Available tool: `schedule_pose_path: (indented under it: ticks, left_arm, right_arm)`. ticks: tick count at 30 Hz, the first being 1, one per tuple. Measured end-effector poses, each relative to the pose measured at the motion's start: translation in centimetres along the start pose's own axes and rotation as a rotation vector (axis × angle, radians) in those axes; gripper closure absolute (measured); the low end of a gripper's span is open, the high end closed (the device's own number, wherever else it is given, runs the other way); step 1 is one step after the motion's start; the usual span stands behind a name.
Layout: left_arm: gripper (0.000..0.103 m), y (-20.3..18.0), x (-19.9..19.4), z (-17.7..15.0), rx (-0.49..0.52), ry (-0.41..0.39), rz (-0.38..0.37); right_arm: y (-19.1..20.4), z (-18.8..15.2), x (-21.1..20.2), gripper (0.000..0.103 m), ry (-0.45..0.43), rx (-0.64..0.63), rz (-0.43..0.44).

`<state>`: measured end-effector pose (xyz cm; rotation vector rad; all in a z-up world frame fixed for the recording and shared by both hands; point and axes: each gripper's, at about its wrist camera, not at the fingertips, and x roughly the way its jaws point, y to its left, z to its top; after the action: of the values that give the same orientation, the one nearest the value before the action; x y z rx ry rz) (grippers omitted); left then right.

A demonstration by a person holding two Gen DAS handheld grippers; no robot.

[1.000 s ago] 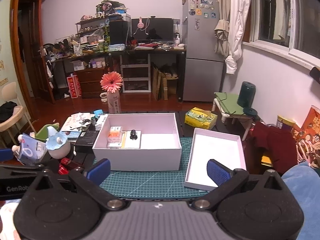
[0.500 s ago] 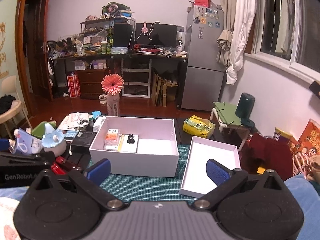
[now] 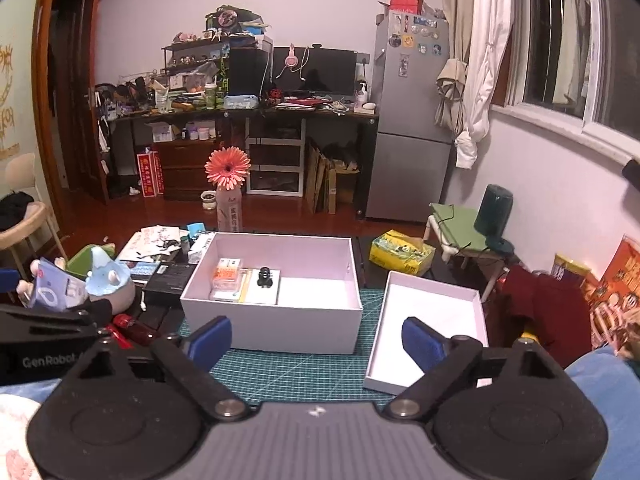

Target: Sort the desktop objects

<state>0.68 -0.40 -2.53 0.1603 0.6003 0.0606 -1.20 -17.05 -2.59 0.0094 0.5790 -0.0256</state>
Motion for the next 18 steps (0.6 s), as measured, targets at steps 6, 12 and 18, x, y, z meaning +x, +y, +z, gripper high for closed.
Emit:
schedule_pose_path:
  ticks: [6, 12, 18]
  left_arm:
    - [0.004, 0.2, -0.2, -0.3, -0.025, -0.033, -0.013]
    - [0.004, 0.6, 0.1, -0.3, -0.058, -0.036, -0.007]
    - [0.004, 0.9, 0.0, -0.5, -0.056, -0.049, -0.059]
  right_arm:
    - [-0.5, -0.1, 0.3, 0.010, -0.013, 0.046, -0.017]
    - [0.1, -0.3, 0.8, 0.004, -0.042, -0.024, -0.048]
    - [0.8, -0.5, 1.0, 0.000, -0.041, -0.061, -0.074]
